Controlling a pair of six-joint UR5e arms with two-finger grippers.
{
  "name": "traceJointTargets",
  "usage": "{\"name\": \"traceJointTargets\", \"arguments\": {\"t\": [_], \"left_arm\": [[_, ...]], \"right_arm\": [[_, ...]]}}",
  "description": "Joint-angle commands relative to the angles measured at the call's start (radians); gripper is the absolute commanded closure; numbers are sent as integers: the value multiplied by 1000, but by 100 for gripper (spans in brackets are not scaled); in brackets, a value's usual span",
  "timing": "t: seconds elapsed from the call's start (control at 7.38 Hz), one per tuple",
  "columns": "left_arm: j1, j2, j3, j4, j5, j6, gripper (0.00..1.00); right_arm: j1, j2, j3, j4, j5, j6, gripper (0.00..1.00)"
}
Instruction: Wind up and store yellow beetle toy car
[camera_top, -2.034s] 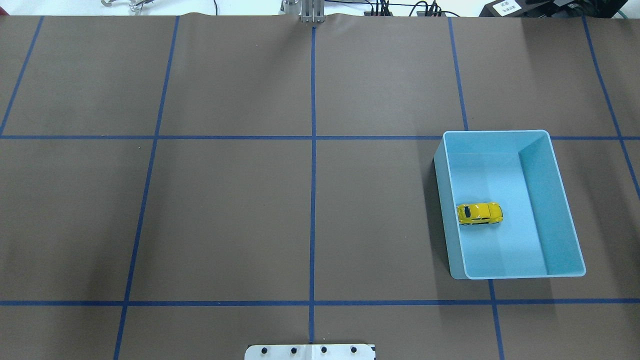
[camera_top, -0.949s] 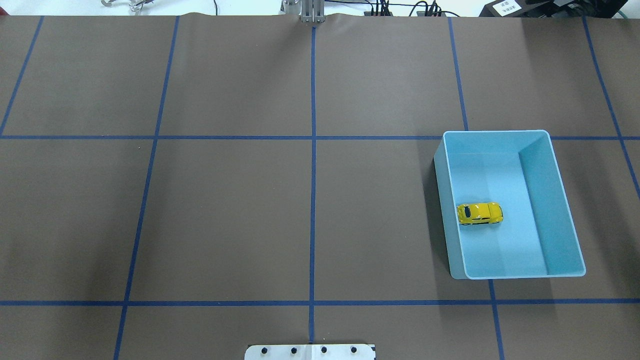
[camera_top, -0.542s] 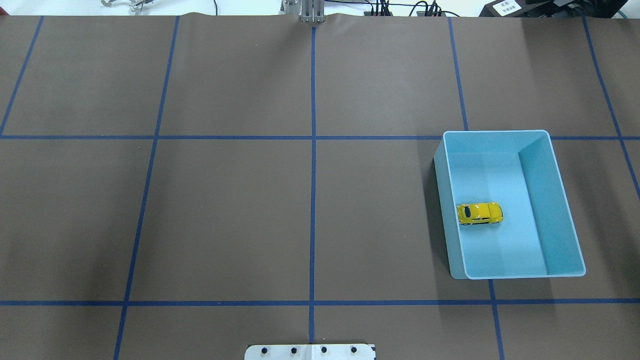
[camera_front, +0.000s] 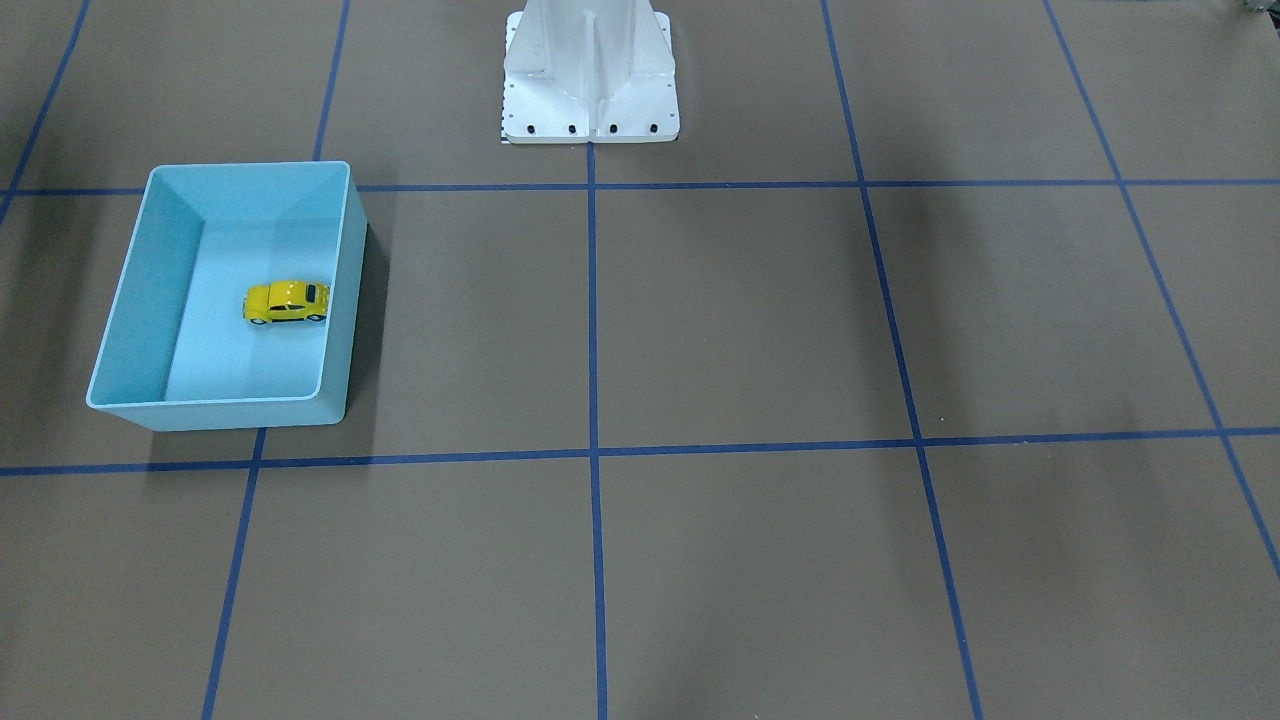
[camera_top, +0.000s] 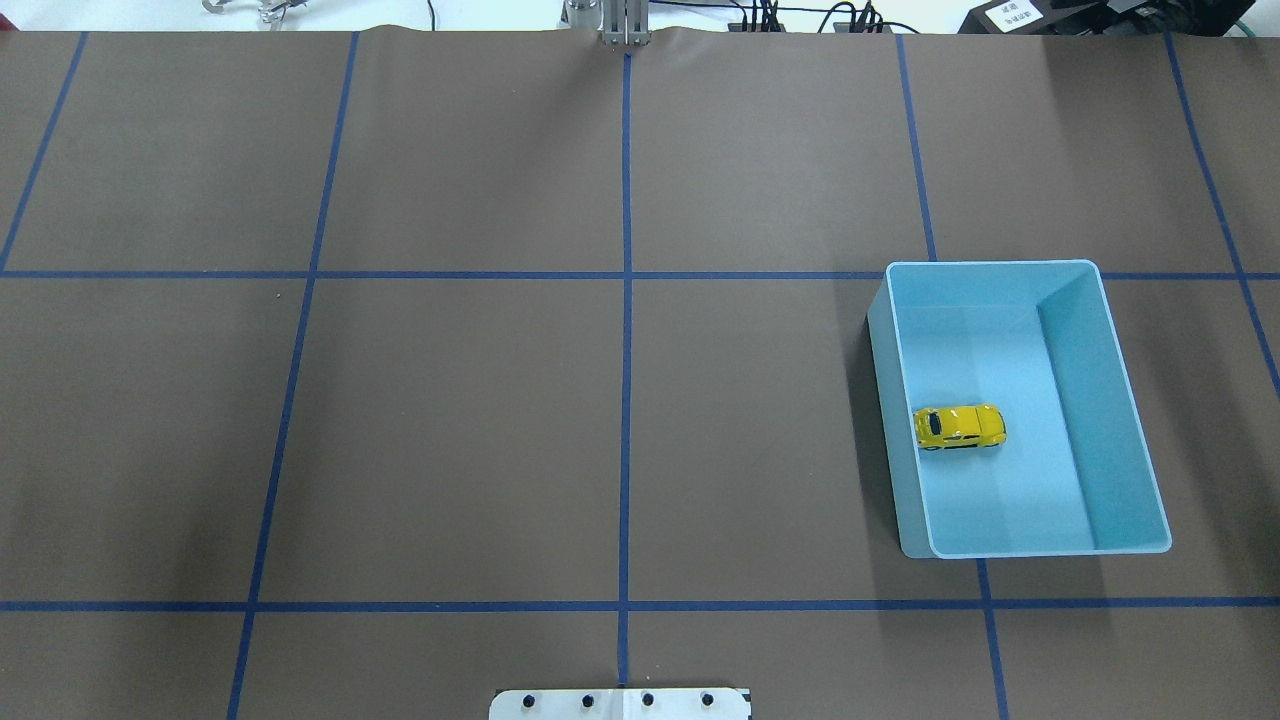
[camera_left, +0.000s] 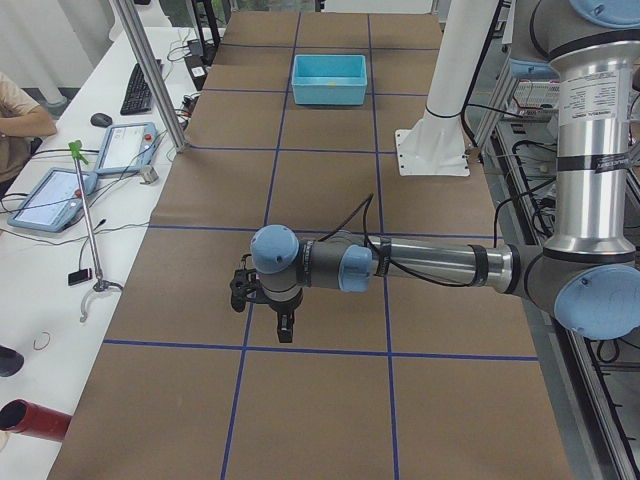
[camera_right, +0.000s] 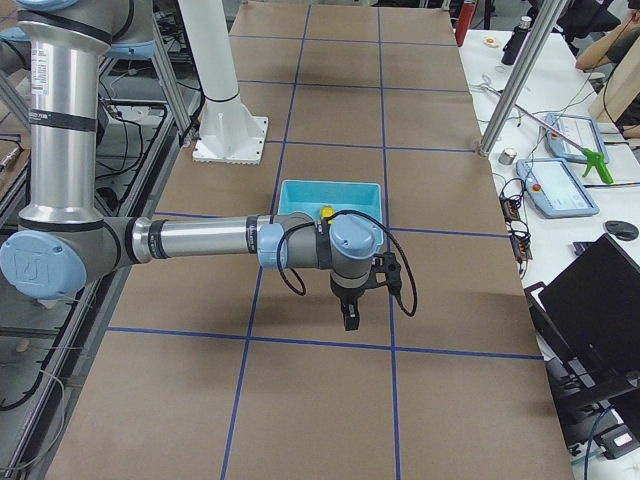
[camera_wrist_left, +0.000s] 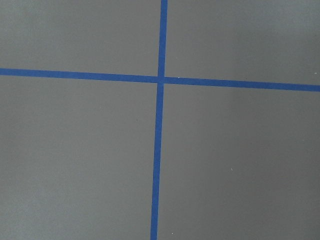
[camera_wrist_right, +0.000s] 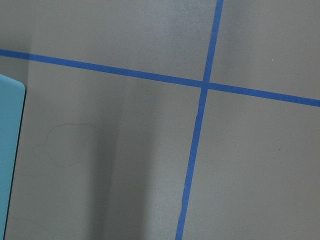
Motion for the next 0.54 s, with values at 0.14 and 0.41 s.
{"name": "traceJointTargets", "arguments": {"t": [0.14,0.41], "left_arm": [[0,0,0,0,0,0,0],[0,-2,0,0,0,0,0]], "right_arm": [[0,0,-1,-1,1,0,0],[0,1,-4,-1,1,0,0]]}}
